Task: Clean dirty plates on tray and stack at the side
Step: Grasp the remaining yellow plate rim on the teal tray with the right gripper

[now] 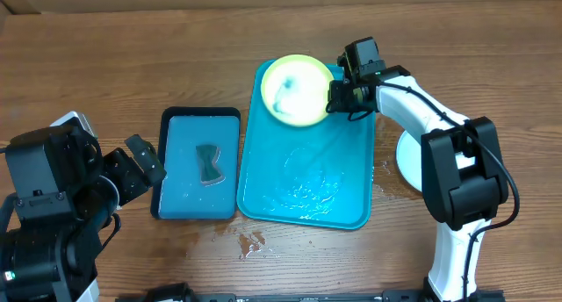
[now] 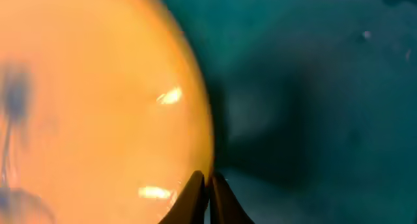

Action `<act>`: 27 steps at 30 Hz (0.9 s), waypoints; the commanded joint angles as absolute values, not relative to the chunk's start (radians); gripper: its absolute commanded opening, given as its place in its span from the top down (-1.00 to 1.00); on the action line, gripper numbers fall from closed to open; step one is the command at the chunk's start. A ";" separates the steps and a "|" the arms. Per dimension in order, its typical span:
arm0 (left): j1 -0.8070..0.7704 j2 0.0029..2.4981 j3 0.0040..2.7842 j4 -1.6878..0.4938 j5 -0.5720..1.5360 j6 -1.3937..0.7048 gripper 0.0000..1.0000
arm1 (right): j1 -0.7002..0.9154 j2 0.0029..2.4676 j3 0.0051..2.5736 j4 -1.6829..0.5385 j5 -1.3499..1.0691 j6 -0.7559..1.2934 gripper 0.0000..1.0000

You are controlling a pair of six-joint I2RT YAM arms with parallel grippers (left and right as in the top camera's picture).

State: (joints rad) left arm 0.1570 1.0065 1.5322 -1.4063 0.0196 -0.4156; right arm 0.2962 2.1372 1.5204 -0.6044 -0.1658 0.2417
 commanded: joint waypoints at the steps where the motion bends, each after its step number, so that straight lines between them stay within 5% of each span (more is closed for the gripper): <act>1: 0.160 1.008 1.535 -1.403 0.023 -0.426 -1.00 | 0.284 2.135 1.539 -0.667 -0.155 0.241 0.92; 19: 0.160 1.008 1.535 -1.403 0.023 -0.426 -1.00 | 0.281 1.907 1.520 -1.158 -0.214 0.429 0.92; 27: 0.160 1.008 1.535 -1.402 0.028 -0.426 -1.00 | 0.321 1.907 1.269 -0.950 -0.324 0.575 0.92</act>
